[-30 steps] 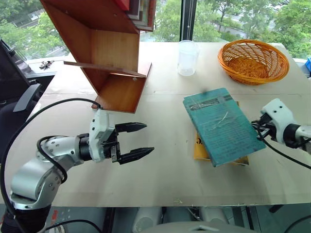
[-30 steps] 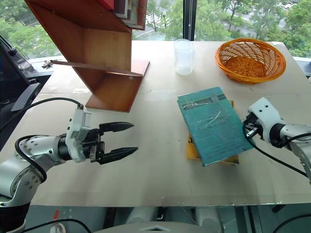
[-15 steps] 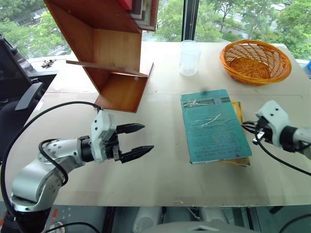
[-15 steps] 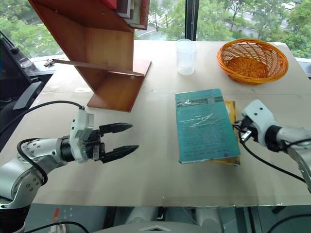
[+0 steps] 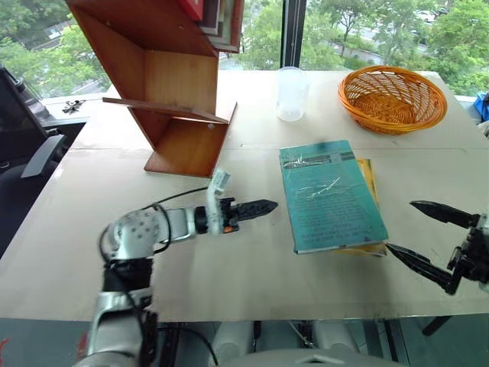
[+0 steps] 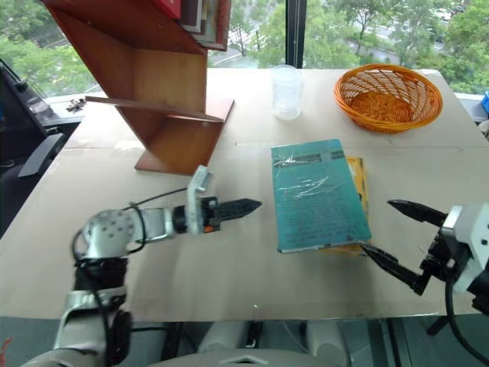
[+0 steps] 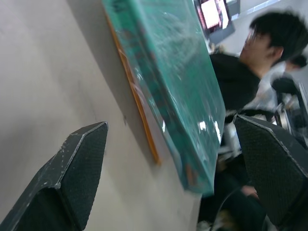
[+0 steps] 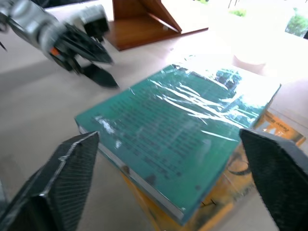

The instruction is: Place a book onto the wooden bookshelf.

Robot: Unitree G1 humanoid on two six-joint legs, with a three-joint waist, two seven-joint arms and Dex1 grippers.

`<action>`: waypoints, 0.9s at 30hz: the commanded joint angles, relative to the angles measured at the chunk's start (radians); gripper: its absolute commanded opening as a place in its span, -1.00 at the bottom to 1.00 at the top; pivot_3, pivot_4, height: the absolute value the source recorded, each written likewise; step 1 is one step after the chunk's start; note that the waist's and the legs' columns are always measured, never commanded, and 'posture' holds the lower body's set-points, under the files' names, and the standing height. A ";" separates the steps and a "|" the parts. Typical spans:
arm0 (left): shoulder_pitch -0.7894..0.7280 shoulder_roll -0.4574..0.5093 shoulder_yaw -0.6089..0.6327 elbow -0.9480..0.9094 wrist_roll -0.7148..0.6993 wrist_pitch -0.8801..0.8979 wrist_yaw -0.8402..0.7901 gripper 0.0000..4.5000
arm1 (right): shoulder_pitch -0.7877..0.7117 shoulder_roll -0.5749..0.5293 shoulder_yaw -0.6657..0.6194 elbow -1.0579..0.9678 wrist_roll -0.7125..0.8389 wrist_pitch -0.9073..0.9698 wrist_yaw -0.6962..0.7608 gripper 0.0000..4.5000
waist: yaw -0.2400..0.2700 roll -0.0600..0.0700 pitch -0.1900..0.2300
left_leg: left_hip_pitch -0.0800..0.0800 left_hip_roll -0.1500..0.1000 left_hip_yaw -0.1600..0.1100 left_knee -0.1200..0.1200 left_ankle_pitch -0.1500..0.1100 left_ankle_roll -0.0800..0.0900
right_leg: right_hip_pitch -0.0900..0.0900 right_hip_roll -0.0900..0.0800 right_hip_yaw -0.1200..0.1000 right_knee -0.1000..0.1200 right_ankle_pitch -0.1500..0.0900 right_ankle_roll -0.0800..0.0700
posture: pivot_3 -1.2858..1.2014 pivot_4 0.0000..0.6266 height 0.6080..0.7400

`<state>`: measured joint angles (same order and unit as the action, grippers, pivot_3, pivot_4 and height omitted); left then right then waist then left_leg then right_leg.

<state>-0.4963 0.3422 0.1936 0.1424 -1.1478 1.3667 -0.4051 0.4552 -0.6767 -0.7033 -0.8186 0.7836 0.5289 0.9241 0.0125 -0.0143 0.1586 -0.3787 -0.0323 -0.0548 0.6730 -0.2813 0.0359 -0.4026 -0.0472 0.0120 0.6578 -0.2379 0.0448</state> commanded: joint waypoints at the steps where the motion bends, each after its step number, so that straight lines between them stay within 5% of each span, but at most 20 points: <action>1: -0.084 -0.083 -0.014 0.144 0.075 -0.058 0.007 0.91 | 0.065 0.041 -0.043 -0.082 0.025 -0.046 -0.036 0.99 | 0.004 0.000 0.000 | 0.000 -0.001 0.000 0.000 0.000 0.000 | 0.000 0.000 0.000 0.000 0.000 0.000 | 0.03 -0.52 1.00; 7: -0.160 -0.160 -0.047 0.268 0.169 -0.118 -0.082 0.91 | 0.152 0.090 -0.031 -0.127 -0.006 -0.088 -0.086 0.99 | 0.002 -0.001 -0.001 | -0.001 -0.001 0.001 0.000 0.002 -0.004 | 0.000 -0.004 0.001 -0.001 0.000 0.000 | 0.03 -0.52 1.00; 11: -0.176 -0.173 -0.059 0.295 0.197 -0.124 -0.152 0.47 | 0.207 0.122 -0.027 -0.147 -0.036 -0.118 -0.107 1.00 | 0.002 -0.001 -0.001 | -0.001 -0.001 0.000 0.000 0.003 -0.004 | 0.000 -0.004 0.000 -0.001 0.000 0.000 | 0.03 -0.52 1.00; 12: -0.177 -0.171 -0.060 0.295 0.202 -0.117 -0.167 0.14 | 0.213 0.125 -0.025 -0.148 -0.041 -0.123 -0.110 1.00 | 0.002 -0.001 -0.001 | -0.001 -0.001 0.000 0.000 0.002 -0.004 | 0.000 -0.004 0.000 -0.001 0.000 0.000 | 0.03 -0.52 1.00; 16: -0.176 -0.167 -0.057 0.295 0.217 -0.110 -0.215 -0.37 | 0.229 0.130 -0.009 -0.141 -0.068 -0.145 -0.122 1.00 | 0.002 -0.001 -0.001 | -0.001 -0.001 0.000 0.000 0.002 -0.003 | 0.000 -0.005 0.000 -0.002 0.000 0.000 | 0.03 -0.52 1.00; 19: -0.170 -0.153 -0.018 0.266 0.193 -0.079 -0.234 -0.97 | 0.236 0.130 0.003 -0.133 -0.079 -0.158 -0.125 1.00 | 0.002 -0.001 -0.001 | -0.001 -0.001 0.000 0.000 0.002 -0.003 | -0.001 -0.005 0.000 -0.002 0.000 0.000 | 0.03 -0.52 1.00; 27: -0.173 -0.035 0.208 0.050 -0.022 0.185 -0.143 -0.97 | 0.153 0.096 0.050 -0.043 -0.087 -0.191 -0.115 1.00 | -0.004 -0.002 0.000 | -0.004 0.001 0.000 -0.001 0.003 -0.006 | -0.005 -0.005 0.001 0.000 0.000 0.000 | 0.03 -0.52 1.00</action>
<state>-0.6559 0.3077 0.3789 0.2334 -1.1236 1.5174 -0.5612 0.6137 -0.5738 -0.6479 -0.8583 0.6910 0.3621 0.8043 0.0087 -0.0165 0.1589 -0.3825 -0.0318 -0.0544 0.6723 -0.2782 0.0304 -0.4073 -0.0522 0.0127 0.6575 -0.2381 0.0446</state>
